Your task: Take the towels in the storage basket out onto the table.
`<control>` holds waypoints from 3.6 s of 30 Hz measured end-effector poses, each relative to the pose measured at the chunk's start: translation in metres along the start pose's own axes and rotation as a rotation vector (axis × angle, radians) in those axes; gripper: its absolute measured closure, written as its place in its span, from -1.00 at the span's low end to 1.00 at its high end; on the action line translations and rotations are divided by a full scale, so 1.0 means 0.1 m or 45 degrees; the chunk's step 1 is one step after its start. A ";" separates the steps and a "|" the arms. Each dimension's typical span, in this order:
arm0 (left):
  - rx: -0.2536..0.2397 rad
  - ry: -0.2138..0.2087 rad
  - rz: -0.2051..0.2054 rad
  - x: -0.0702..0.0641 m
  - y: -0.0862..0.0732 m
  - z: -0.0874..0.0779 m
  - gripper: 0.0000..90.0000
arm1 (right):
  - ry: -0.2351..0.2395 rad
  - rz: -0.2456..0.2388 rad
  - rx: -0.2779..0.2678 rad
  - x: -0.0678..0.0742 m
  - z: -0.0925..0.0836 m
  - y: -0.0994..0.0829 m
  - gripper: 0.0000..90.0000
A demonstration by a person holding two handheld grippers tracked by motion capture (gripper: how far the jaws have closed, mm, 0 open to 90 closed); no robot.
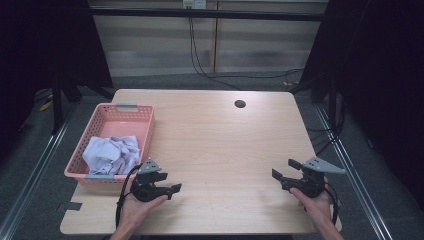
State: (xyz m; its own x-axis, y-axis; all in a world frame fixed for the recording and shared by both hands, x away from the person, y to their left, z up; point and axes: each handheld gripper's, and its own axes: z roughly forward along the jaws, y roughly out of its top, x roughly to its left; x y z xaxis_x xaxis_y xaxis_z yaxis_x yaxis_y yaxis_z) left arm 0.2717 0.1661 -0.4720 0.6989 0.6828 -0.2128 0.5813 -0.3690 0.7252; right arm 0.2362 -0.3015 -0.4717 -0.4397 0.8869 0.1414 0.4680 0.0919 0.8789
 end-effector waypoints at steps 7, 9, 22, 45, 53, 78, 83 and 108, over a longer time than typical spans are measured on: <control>-0.057 0.040 0.029 -0.04 0.02 -0.03 -0.34 | 0.010 -0.058 0.136 0.00 0.06 -0.03 -0.59; -0.103 0.034 0.001 -0.04 0.01 -0.07 -0.33 | 0.001 -0.058 0.121 0.02 0.04 -0.02 -0.61; -0.095 -0.054 -0.006 -0.03 0.02 -0.26 -0.43 | 0.102 -0.061 0.074 0.10 0.00 0.03 -0.52; -0.185 0.171 -0.080 0.46 0.16 -1.02 -0.51 | 0.150 -0.098 0.140 0.16 0.05 0.02 -0.61; -0.104 0.222 -0.116 0.79 0.24 -1.13 -0.54 | 0.130 -0.094 0.140 0.15 0.07 0.02 -0.61; 0.070 0.316 -0.135 1.41 0.45 -1.16 -0.61 | 0.152 -0.114 0.175 0.20 0.13 0.02 -0.60; 0.168 0.258 -0.145 1.50 0.39 -0.98 -0.64 | 0.157 -0.123 0.177 0.20 0.13 0.02 -0.60; 0.524 0.249 -0.113 1.50 0.61 -0.66 -0.77 | 0.187 -0.105 0.194 0.19 0.15 0.01 -0.58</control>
State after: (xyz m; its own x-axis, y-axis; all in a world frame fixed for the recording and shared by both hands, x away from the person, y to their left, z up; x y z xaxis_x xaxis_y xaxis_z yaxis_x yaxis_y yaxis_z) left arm 0.3844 0.2872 -0.4162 0.5704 0.8145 -0.1063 0.7799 -0.4964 0.3812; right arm 0.2400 -0.2775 -0.4754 -0.5833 0.7990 0.1465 0.5311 0.2385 0.8131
